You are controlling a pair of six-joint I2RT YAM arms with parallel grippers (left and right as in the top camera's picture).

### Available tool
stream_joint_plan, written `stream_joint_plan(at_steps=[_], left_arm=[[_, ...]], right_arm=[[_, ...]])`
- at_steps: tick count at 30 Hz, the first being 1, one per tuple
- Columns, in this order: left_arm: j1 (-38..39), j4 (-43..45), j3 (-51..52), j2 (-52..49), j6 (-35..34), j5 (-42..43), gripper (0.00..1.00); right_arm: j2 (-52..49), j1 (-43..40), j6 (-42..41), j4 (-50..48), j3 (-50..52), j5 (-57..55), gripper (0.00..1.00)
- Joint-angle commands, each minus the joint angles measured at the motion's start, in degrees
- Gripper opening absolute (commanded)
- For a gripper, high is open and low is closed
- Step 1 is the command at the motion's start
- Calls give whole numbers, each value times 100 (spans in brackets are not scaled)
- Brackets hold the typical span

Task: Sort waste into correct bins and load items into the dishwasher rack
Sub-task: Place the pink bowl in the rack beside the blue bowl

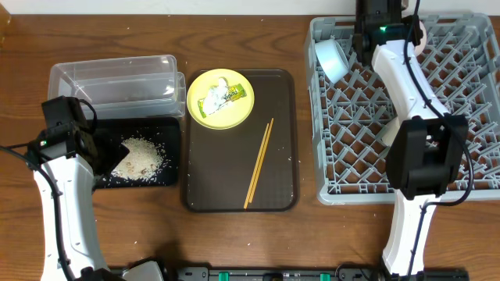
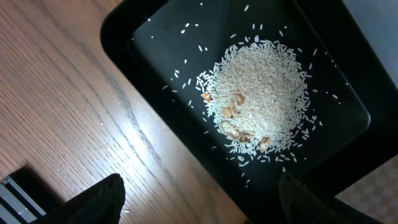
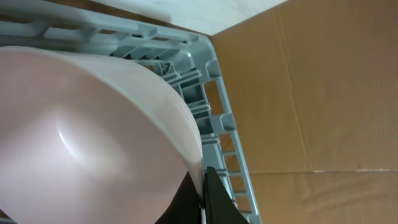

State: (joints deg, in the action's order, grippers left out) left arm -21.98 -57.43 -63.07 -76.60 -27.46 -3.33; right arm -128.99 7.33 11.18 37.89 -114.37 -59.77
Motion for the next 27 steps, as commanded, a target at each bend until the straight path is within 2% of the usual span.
stream_joint_plan(at_steps=[1, 5, 7, 9, 12, 16, 19, 27], left_arm=[[-24, -17, -15, 63, -94, -11, 82], [-24, -17, -15, 63, -92, -11, 82], [-24, -17, -15, 63, -92, -11, 82], [-24, -17, -15, 63, -92, -11, 82], [-24, -17, -15, 63, -92, -11, 82], [-24, -20, -15, 63, -92, -11, 82], [-24, -20, -15, 63, -92, -11, 82], [-24, -20, -15, 63, -92, -11, 82]], right_arm=[[-155, 184, -442, 127, -2, -39, 1], [-155, 361, -529, 391, -2, 24, 1], [-155, 448, -828, 671, -2, 44, 2], [-155, 514, -973, 896, -2, 260, 7], [-155, 579, -1248, 1311, -2, 922, 11], [-151, 588, -1897, 1698, -2, 1539, 10], [-151, 588, -2063, 1853, -2, 2098, 11], [-22, 595, -2059, 1871, -2, 3067, 27]])
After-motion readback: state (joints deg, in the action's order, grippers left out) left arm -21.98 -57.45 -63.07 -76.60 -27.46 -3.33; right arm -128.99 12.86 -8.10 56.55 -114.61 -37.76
